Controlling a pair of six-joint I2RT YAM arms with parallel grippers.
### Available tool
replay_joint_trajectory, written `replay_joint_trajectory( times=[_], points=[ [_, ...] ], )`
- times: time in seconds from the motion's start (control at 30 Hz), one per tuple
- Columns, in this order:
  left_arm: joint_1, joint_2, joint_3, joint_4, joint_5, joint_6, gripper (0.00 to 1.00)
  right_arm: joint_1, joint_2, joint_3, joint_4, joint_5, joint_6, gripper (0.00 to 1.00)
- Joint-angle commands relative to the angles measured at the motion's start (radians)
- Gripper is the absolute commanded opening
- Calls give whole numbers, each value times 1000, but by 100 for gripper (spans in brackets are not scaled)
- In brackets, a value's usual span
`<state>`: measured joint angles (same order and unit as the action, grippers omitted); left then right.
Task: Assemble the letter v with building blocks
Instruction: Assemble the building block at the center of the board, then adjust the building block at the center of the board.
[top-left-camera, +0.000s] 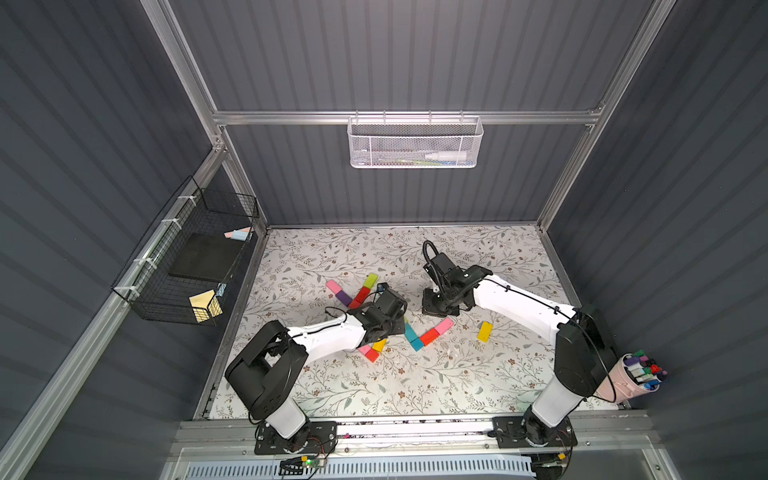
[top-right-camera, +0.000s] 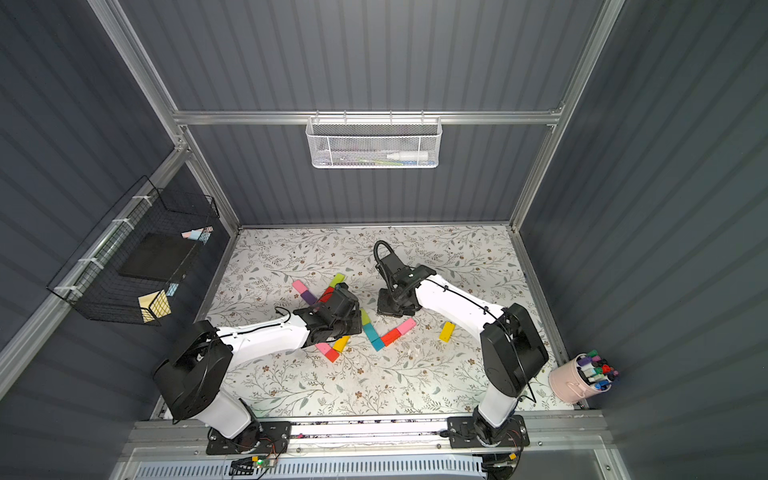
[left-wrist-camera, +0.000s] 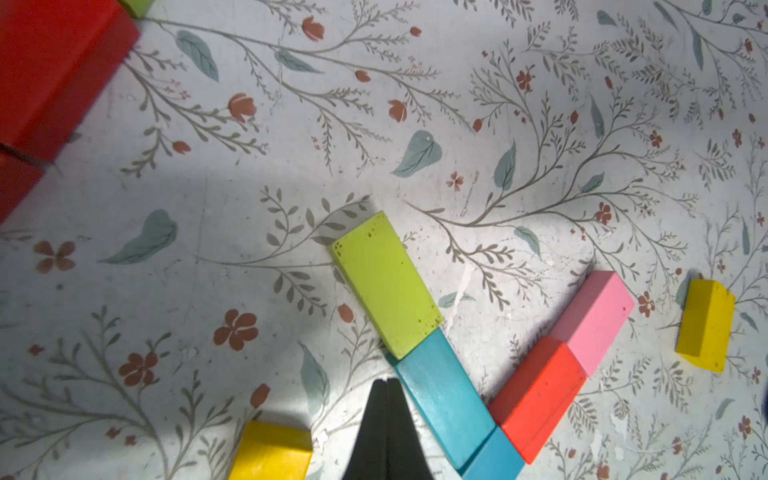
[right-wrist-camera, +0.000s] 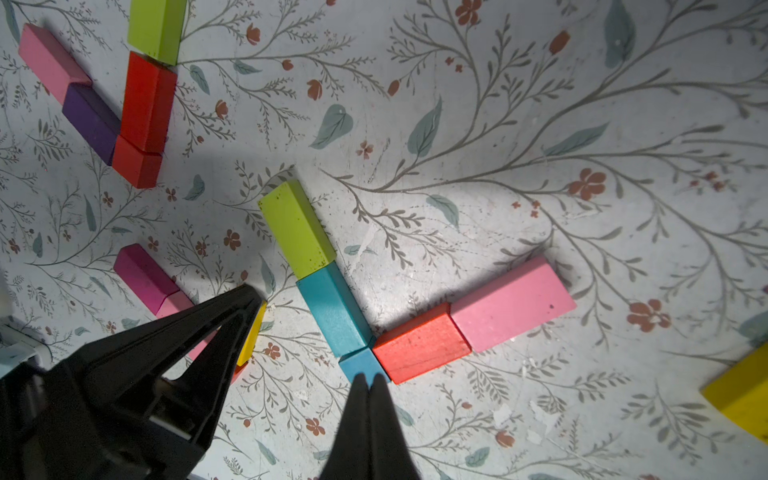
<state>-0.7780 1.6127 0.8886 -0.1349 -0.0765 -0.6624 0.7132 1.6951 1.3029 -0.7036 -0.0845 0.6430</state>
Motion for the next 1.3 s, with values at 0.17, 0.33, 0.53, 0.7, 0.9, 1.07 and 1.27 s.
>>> replay_joint_trajectory(
  times=[0.17, 0.33, 0.53, 0.7, 0.9, 1.07, 1.27],
  points=[
    [-6, 28, 12, -55, -31, -18, 0, -9, -9, -13, -12, 15, 4, 0],
    [-5, 39, -10, -48, -28, -21, 0, -12, -13, -21, -10, 14, 4, 0],
    [0, 33, -15, -41, -35, -29, 0, -14, -21, -33, -4, 13, 9, 0],
    [6, 57, -22, -40, -29, -25, 0, -12, -26, -34, -5, 13, 9, 0],
    [38, 39, -43, -27, -21, -20, 0, -15, -26, -38, -4, 14, 10, 0],
    [56, 31, -43, -18, -13, -10, 0, -15, -23, -37, -1, 9, 12, 0],
    [60, 44, -51, -10, 0, 1, 0, -16, -23, -38, -4, 11, 10, 0]
  ],
)
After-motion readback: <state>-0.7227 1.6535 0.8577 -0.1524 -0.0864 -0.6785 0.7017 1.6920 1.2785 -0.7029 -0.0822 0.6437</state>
